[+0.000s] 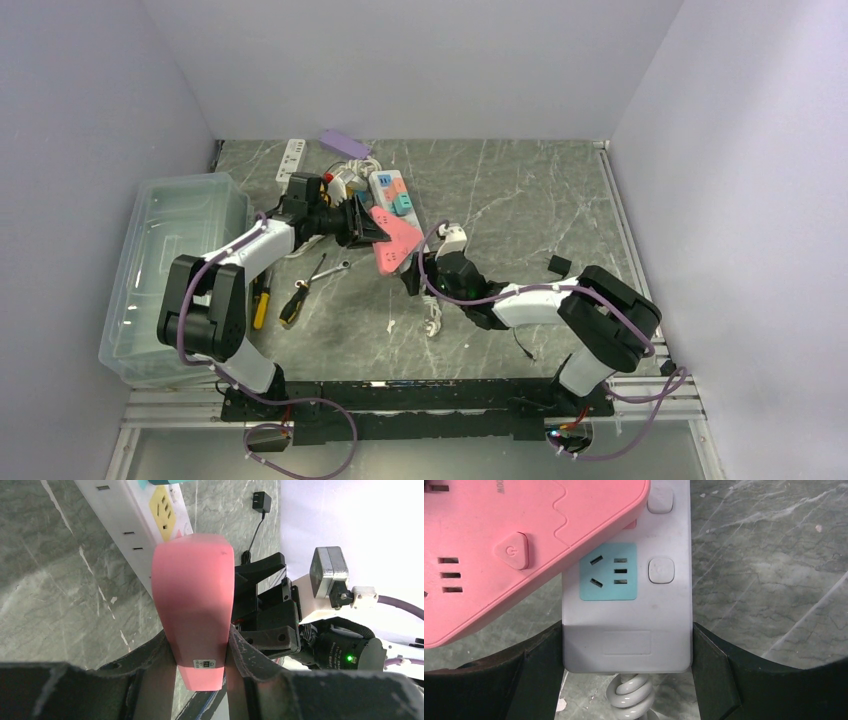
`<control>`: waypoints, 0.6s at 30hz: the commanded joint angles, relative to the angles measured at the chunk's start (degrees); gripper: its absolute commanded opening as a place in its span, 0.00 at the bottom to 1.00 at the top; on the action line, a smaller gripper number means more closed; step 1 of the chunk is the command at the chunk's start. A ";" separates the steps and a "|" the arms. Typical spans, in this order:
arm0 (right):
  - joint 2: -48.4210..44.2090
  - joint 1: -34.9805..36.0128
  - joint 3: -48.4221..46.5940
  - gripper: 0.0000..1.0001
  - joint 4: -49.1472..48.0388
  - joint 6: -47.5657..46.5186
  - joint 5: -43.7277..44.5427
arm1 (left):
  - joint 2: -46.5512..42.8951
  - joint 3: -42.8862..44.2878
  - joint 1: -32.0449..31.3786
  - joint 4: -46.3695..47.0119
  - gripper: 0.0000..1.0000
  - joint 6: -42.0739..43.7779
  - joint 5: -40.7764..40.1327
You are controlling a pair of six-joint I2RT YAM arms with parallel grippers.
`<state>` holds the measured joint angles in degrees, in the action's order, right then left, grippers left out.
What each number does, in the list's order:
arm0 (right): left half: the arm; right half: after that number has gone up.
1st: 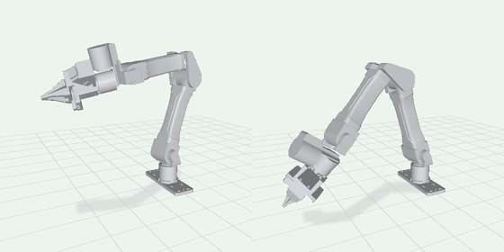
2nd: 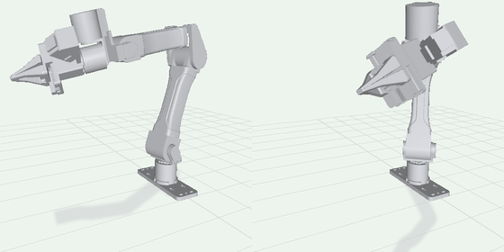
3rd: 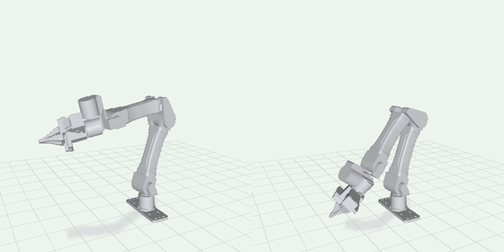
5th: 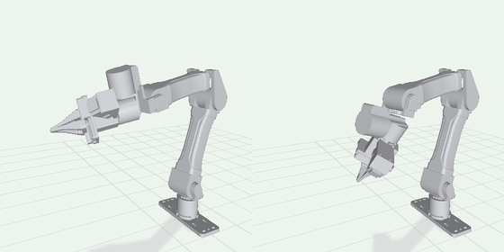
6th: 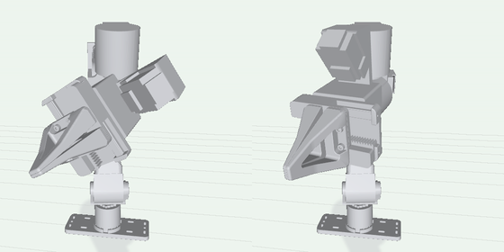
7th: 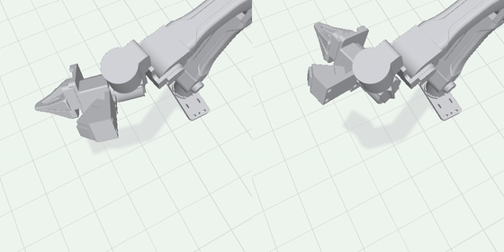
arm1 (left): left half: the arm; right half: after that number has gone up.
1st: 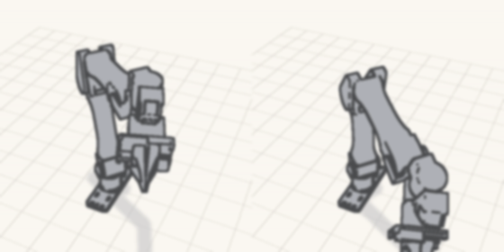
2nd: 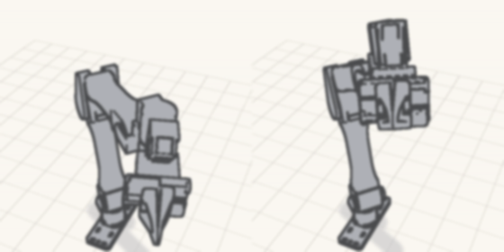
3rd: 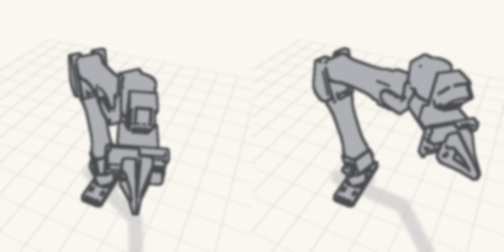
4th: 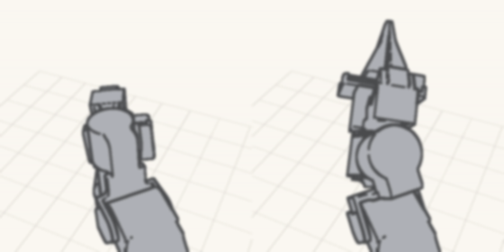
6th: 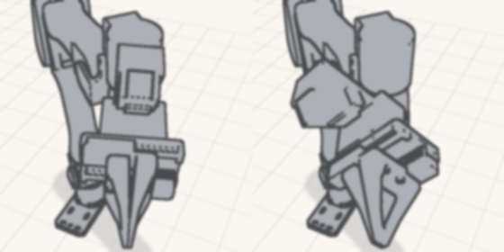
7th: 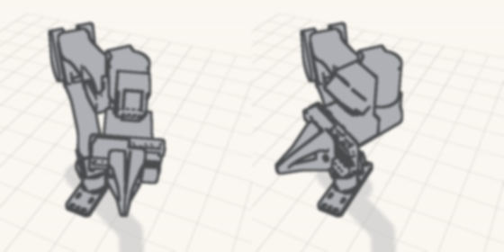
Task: Pull the plug off the socket
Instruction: Remove the plug from the socket.
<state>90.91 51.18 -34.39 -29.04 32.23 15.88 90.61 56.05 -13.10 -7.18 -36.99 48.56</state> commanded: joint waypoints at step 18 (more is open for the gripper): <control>3.27 9.61 -5.39 0.00 4.69 -7.82 22.37 | -2.32 2.34 4.91 6.16 0.00 -3.61 6.12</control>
<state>94.74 60.49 -39.66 -27.42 26.98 34.89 90.61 56.05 -9.04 -6.76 -41.17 52.27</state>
